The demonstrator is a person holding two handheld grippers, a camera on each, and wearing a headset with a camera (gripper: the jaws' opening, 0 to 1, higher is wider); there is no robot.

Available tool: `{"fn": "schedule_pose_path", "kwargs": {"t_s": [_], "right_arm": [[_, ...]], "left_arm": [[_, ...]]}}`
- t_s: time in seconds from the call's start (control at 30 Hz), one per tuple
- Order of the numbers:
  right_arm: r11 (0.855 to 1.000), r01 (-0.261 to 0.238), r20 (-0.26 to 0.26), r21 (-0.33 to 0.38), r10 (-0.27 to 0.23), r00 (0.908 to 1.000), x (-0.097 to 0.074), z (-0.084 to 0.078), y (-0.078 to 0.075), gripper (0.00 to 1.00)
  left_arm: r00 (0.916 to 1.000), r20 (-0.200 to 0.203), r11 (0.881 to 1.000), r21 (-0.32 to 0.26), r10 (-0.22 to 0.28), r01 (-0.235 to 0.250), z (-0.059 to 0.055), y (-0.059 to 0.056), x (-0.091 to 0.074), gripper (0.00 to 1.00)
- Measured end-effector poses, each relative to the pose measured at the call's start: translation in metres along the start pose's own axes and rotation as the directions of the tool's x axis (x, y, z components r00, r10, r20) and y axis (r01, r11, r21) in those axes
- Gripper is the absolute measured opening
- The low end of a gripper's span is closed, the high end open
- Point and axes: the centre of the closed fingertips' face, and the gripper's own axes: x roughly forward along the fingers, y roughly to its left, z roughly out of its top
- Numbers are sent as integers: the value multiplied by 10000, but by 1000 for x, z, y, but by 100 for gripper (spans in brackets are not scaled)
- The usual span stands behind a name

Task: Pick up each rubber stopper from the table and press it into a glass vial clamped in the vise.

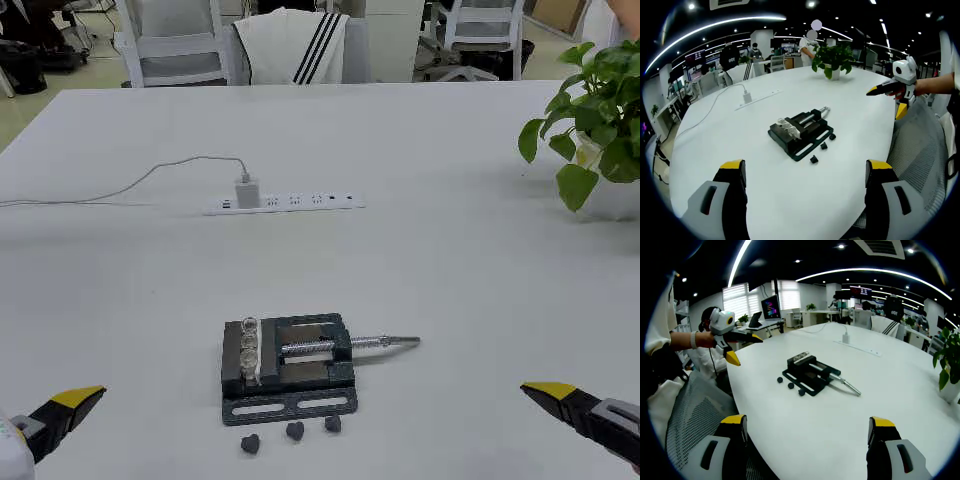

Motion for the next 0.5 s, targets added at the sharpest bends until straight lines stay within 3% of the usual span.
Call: {"fn": "schedule_pose_path", "kwargs": {"t_s": [0.5], "right_arm": [[9984,-418,-508,-374,399,9979,15,-2,6,100]], "left_arm": [[9998,-136,9999,-53,-130,130,-10,2,-4,99]]}}
